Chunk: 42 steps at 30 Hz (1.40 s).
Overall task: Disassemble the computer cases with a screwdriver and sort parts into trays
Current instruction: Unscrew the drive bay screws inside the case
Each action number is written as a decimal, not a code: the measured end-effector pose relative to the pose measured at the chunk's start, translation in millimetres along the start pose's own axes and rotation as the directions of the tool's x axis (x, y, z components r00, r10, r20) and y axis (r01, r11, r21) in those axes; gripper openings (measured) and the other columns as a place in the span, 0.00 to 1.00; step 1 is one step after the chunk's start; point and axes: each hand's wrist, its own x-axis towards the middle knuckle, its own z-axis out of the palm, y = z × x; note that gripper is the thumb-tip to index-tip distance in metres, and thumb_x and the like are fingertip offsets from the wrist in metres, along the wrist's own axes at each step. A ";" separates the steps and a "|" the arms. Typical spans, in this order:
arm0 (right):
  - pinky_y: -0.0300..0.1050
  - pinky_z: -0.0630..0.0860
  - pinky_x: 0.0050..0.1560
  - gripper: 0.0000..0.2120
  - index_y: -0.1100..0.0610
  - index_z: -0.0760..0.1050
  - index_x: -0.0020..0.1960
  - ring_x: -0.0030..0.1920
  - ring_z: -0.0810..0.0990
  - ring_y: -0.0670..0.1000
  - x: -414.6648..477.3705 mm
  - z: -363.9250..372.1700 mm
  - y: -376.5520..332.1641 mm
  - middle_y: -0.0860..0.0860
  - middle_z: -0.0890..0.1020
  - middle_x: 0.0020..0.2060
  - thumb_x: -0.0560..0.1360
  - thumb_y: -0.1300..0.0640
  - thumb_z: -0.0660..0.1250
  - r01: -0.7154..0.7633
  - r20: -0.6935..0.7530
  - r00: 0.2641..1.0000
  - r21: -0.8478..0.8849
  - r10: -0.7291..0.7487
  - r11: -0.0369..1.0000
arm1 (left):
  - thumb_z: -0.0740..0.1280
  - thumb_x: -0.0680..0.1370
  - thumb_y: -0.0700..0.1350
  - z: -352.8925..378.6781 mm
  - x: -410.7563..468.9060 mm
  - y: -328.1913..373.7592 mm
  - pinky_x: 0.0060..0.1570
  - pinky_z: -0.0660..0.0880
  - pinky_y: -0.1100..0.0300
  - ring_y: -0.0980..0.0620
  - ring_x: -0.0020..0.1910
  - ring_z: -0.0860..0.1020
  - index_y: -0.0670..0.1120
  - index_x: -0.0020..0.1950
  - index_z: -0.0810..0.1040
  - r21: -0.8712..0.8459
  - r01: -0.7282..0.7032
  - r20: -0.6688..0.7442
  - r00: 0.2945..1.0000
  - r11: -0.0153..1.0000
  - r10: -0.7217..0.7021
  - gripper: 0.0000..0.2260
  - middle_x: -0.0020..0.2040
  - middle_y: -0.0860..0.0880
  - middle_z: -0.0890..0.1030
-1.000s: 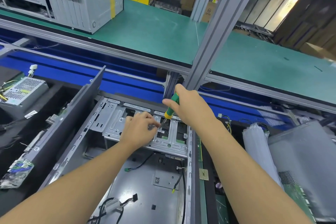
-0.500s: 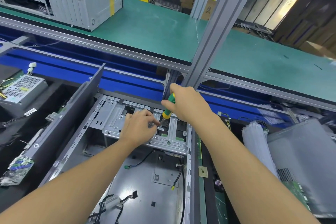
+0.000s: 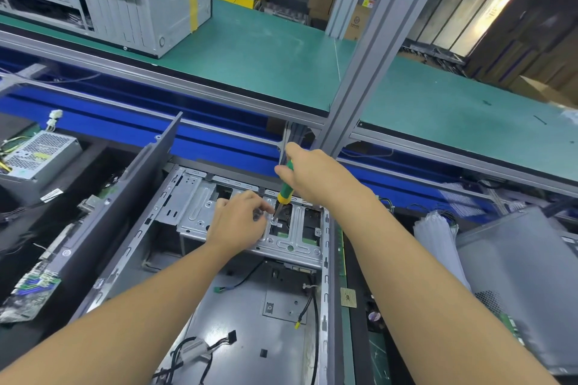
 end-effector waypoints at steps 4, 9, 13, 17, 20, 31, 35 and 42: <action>0.47 0.60 0.29 0.12 0.56 0.63 0.52 0.34 0.70 0.53 -0.2 -2.6 2.1 0.51 0.71 0.35 0.84 0.47 0.58 0.024 0.022 0.999 -0.004 -0.024 1.000 | 0.65 0.75 0.47 0.0 -0.1 0.3 0.50 0.58 0.57 0.63 0.47 0.72 0.61 0.47 0.80 0.024 -0.008 0.008 1.000 1.000 0.008 0.09 0.45 0.63 0.74; 0.47 0.60 0.29 0.12 0.54 0.63 0.49 0.33 0.69 0.50 0.3 -3.2 3.0 0.52 0.73 0.35 0.84 0.46 0.57 0.059 0.044 0.997 -0.013 -0.058 0.998 | 0.65 0.75 0.46 -1.7 -0.8 1.3 0.51 0.59 0.56 0.62 0.46 0.72 0.62 0.47 0.79 0.021 -0.016 0.011 1.000 1.000 0.016 0.09 0.44 0.63 0.74; 0.47 0.61 0.30 0.11 0.52 0.63 0.48 0.33 0.70 0.51 -1.5 -6.6 7.8 0.51 0.74 0.37 0.84 0.46 0.57 0.078 0.078 0.994 -0.018 -0.077 0.997 | 0.65 0.75 0.47 -1.5 -0.4 0.9 0.54 0.62 0.55 0.61 0.47 0.73 0.62 0.47 0.79 0.018 -0.025 0.019 1.000 1.000 0.025 0.09 0.45 0.62 0.74; 0.47 0.62 0.31 0.12 0.52 0.63 0.48 0.35 0.71 0.52 -3.2 -9.1 7.8 0.52 0.75 0.38 0.84 0.46 0.56 0.094 0.110 0.990 -0.022 -0.091 0.995 | 0.65 0.76 0.48 -1.0 -0.5 0.8 0.53 0.60 0.55 0.61 0.49 0.72 0.64 0.49 0.79 0.042 -0.043 0.031 0.999 0.998 0.042 0.09 0.47 0.63 0.75; 0.47 0.60 0.31 0.11 0.53 0.64 0.49 0.36 0.71 0.50 -4.3 -12.9 7.8 0.50 0.74 0.38 0.84 0.46 0.56 0.095 0.132 0.987 -0.011 -0.093 0.995 | 0.65 0.78 0.50 -0.3 -0.3 1.1 0.51 0.57 0.55 0.60 0.51 0.70 0.63 0.54 0.81 0.087 -0.062 0.047 0.997 0.994 0.059 0.10 0.49 0.64 0.74; 0.49 0.66 0.40 0.02 0.51 0.66 0.54 0.44 0.70 0.53 -6.2 -19.4 -0.2 0.52 0.71 0.48 0.83 0.55 0.60 0.280 0.276 0.922 0.003 -0.270 0.960 | 0.65 0.78 0.52 -3.4 -1.7 2.6 0.49 0.55 0.56 0.59 0.53 0.70 0.62 0.52 0.82 0.106 -0.058 0.073 0.996 0.993 0.050 0.08 0.50 0.64 0.73; 0.52 0.70 0.44 0.05 0.47 0.66 0.55 0.48 0.72 0.56 -0.6 -16.1 -13.2 0.51 0.69 0.50 0.82 0.55 0.60 0.279 0.287 0.921 -0.021 -0.262 0.960 | 0.65 0.77 0.52 -3.4 -1.8 1.2 0.49 0.56 0.56 0.59 0.54 0.71 0.61 0.50 0.82 0.097 -0.055 0.078 0.996 0.994 0.047 0.07 0.50 0.64 0.75; 0.51 0.72 0.37 0.18 0.54 0.65 0.53 0.41 0.76 0.56 -11.6 -1.8 -7.8 0.53 0.76 0.42 0.82 0.38 0.56 0.052 0.056 0.997 -0.019 -0.051 0.998 | 0.66 0.77 0.56 2.0 -0.7 -2.1 0.50 0.55 0.56 0.60 0.52 0.72 0.62 0.48 0.80 0.107 -0.064 0.048 0.997 0.992 0.059 0.04 0.49 0.64 0.75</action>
